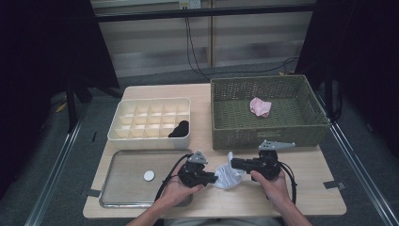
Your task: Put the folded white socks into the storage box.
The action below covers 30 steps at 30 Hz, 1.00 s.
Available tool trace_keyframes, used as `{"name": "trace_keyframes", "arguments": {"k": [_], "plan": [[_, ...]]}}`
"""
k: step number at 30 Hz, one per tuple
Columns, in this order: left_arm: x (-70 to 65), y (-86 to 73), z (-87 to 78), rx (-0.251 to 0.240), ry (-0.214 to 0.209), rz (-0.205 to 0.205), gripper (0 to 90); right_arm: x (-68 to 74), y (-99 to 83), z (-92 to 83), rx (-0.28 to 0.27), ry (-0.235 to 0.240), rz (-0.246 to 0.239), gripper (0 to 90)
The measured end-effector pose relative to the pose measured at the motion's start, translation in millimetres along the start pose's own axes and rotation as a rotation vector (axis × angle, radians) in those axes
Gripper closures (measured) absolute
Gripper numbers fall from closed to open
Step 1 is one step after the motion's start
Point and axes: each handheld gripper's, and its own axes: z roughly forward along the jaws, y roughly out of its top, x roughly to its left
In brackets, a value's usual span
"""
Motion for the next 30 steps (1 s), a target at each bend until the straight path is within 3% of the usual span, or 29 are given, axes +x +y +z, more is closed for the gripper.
{"name": "trace_keyframes", "arguments": {"k": [15, 24, 30], "plan": [[-2.1, -0.2, 2.8, 0.001, 0.012, -0.004, 82.9, 12.8, -10.5, 21.7, 0.073, 0.041, -0.022, 82.6], [-3.0, -0.5, 3.1, 0.001, 0.020, -0.019, 83.2, 17.5, -16.9, 26.6, 0.109, 0.064, -0.027, 79.7], [-4.2, -1.5, 2.8, -0.003, 0.031, -0.030, 83.3, 22.5, -22.8, 21.5, 0.126, 0.048, -0.038, 73.4]]}}
